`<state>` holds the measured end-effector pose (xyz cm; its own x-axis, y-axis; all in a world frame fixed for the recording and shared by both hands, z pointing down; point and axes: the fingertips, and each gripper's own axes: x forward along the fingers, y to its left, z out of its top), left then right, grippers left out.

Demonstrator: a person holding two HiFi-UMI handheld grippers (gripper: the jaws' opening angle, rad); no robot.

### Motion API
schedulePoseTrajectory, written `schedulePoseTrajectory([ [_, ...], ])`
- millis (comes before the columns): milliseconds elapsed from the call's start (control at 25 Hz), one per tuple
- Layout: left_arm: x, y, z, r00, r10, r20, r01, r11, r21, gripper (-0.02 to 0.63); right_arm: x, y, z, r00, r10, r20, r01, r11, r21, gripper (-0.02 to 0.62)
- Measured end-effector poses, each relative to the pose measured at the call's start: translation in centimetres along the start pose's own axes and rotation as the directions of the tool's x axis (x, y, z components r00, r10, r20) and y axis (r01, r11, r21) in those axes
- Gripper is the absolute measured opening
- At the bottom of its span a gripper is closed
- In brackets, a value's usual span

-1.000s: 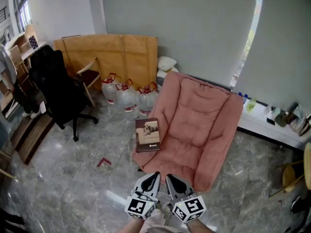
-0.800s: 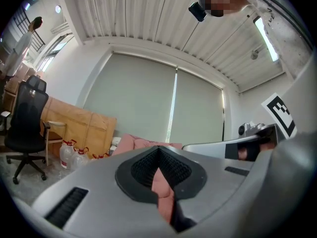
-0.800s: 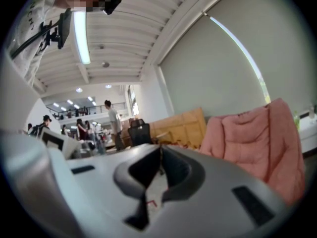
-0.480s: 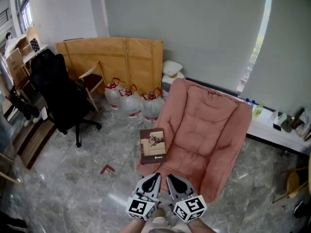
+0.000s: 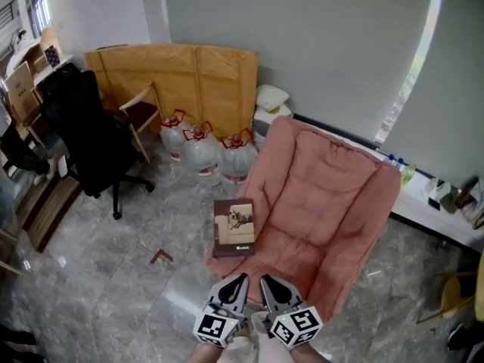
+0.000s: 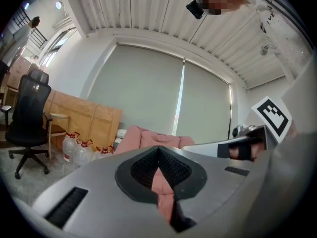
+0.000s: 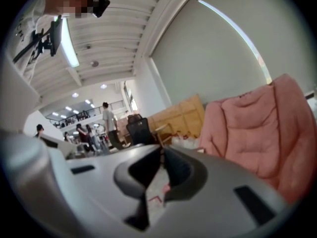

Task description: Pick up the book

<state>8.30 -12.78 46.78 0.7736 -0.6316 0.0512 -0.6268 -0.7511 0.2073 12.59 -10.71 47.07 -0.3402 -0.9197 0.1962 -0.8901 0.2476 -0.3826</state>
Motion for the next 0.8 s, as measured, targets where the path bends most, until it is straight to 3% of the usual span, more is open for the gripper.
schedulePoseTrajectory([
  [240, 3.1, 1.2, -0.9, 0.999, 0.038, -0.016, -0.038, 0.999, -0.010, 0.021, 2.5, -2.1, -1.3, 0.995, 0.065, -0.069, -0.064, 0.998, 0.009, 0.014],
  [480, 5.2, 2.9, -2.9, 0.995, 0.093, -0.029, -0.094, 0.995, -0.030, 0.021, 4.4, -5.8, -3.2, 0.991, 0.056, -0.118, -0.048, 0.997, 0.066, 0.014],
  [800, 6.4, 3.5, -7.1, 0.989, 0.110, -0.096, -0.112, 0.993, -0.021, 0.021, 5.9, -8.9, -7.0, 0.975, 0.062, -0.215, -0.027, 0.987, 0.161, 0.015],
])
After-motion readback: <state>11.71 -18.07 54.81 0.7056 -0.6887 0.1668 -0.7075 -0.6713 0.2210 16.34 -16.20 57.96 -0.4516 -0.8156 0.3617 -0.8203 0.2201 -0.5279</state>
